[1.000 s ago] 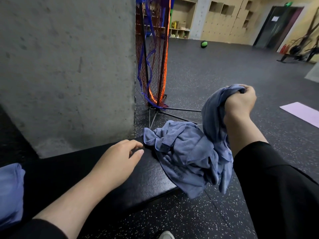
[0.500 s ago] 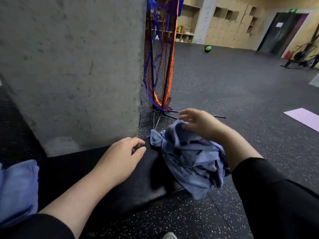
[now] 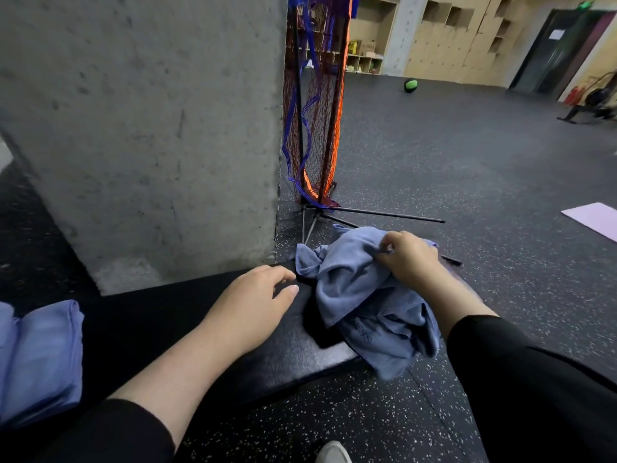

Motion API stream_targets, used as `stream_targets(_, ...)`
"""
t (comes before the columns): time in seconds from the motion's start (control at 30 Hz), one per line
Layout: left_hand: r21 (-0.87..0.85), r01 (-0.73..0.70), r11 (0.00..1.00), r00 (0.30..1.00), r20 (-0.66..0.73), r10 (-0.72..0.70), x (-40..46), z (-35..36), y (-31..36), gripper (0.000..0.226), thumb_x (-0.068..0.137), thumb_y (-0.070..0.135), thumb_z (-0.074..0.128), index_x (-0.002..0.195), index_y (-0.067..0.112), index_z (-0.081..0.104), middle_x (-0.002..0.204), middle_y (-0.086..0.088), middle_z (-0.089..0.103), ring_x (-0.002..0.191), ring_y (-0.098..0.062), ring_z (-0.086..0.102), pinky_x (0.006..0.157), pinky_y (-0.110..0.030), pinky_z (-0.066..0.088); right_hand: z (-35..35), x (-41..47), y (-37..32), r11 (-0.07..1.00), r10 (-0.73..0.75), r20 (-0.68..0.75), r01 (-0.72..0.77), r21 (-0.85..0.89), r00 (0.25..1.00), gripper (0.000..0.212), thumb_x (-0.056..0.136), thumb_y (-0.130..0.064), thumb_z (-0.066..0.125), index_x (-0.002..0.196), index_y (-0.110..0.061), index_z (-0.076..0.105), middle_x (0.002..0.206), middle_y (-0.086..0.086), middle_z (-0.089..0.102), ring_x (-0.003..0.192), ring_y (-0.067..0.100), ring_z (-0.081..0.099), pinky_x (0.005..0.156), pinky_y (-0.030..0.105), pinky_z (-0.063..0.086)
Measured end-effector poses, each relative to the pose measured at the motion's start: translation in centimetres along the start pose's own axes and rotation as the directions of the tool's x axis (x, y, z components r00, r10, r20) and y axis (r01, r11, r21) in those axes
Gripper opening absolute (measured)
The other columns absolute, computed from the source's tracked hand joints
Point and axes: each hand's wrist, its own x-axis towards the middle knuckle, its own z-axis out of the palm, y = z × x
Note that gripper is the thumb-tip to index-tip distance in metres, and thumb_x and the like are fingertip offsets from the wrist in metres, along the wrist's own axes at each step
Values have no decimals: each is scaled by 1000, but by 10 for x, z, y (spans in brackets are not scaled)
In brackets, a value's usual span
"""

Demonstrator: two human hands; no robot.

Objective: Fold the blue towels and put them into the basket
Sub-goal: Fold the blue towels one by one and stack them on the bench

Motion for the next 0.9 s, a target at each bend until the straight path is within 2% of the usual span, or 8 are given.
stream_targets(0.23, -84, -33, 996, 999, -29, 31, 2, 0, 7, 31, 100, 38, 55, 131, 37, 58, 119, 16, 59, 107, -6, 58, 94, -29, 46, -47, -6, -37, 928, -113, -117, 147, 343, 987, 27, 86, -35, 74, 71, -25, 53, 70, -5, 55, 72, 22, 55, 66, 33, 44)
stream_targets(0.37, -361, -81, 929, 991, -132, 35, 9, 4, 15, 62, 98, 39, 59, 154, 38, 31, 145, 18, 44, 126, 0, 49, 106, -28, 40, -70, -37, -94, 792, -264, -188, 323, 519, 946, 23, 87, -28, 77, 75, -22, 58, 65, -11, 56, 55, -5, 47, 57, 13, 37)
stream_targets(0.43, -524, -69, 849, 989, -148, -11, 14, 5, 17, 62, 100, 33, 58, 155, 33, 30, 147, 17, 45, 128, 5, 48, 107, -20, 37, -64, -50, -116, 757, -337, -161, 368, 540, 928, 18, 88, -25, 75, 78, -20, 62, 65, -12, 58, 55, -7, 49, 57, 9, 37)
stream_targets(0.53, -670, -37, 741, 990, -128, -65, 15, 6, 16, 37, 102, 27, 56, 139, 28, 55, 129, 18, 64, 113, 14, 58, 100, -16, 45, -48, -61, -131, 724, -381, -115, 373, 581, 917, 11, 90, -23, 73, 84, -16, 67, 74, -7, 66, 65, 3, 56, 67, 21, 45)
stream_targets(0.6, -725, -10, 689, 989, -109, -100, 13, 7, 14, 25, 102, 28, 55, 125, 25, 65, 114, 11, 74, 109, 1, 65, 93, -23, 51, -43, -65, -134, 704, -408, -87, 374, 604, 909, 9, 92, -23, 71, 84, -19, 68, 78, -5, 70, 71, 7, 60, 72, 26, 48)
stream_targets(0.7, -805, 38, 592, 986, -65, -152, 14, 5, 10, 15, 102, 24, 57, 106, 16, 70, 102, -6, 76, 94, -13, 67, 83, -27, 52, -39, -69, -131, 662, -450, -57, 376, 648, 891, 10, 94, -22, 69, 84, -19, 69, 77, -7, 71, 70, 2, 59, 73, 25, 49)
stream_targets(0.8, -841, 56, 538, 980, -56, -189, 15, 2, 4, 19, 101, 20, 59, 97, 6, 69, 102, -24, 71, 89, -22, 63, 91, -48, 50, -40, -66, -122, 675, -406, -88, 363, 643, 910, 6, 95, -22, 67, 93, -17, 69, 83, -5, 72, 73, 5, 61, 71, 25, 48)
stream_targets(0.9, -898, 73, 435, 967, -43, -250, 15, 1, 3, 21, 104, 21, 54, 93, 11, 70, 93, -15, 73, 87, -20, 65, 89, -45, 52, -38, -50, -98, 781, -267, -97, 275, 560, 959, 17, 93, -28, 68, 110, -25, 65, 100, -7, 68, 87, 12, 65, 77, 31, 51)
